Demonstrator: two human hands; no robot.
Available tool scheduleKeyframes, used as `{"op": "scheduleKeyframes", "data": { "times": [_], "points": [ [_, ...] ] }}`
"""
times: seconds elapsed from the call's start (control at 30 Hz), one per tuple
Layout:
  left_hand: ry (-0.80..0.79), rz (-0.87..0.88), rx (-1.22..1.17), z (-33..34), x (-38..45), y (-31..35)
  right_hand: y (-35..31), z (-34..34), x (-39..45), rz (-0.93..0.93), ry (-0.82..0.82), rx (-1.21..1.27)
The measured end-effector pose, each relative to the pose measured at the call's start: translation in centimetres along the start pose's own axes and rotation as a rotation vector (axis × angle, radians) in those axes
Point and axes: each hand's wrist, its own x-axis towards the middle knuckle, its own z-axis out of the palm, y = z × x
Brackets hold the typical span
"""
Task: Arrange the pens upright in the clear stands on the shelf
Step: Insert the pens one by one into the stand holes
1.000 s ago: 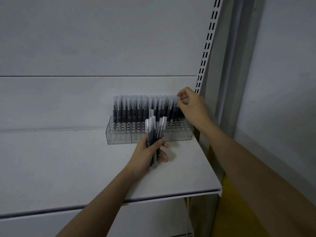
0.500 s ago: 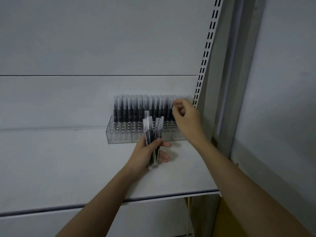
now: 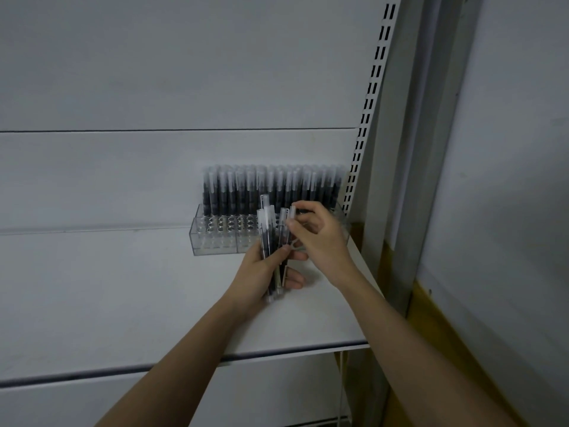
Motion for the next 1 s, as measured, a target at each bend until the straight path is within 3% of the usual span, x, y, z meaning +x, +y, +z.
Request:
{"op": "scheduleKeyframes", "data": {
  "times": [0.23,0.57,1.0],
  "points": [
    [0.041,-0.005,-0.039,0.1,0.1,0.0,-0.8,-1.7,1.6,-0.051,-0.02,-0.116],
    [0.061,0.04,-0.032,0.1,0.3,-0.3,-4.9,-5.4,5.5,-0.267,0.253,-0.189],
    [0.05,0.083,0.071,-0.1,0.4,-0.4,-3.4,-5.9,7.8,-0.339,0.225,-0.405]
  ]
}}
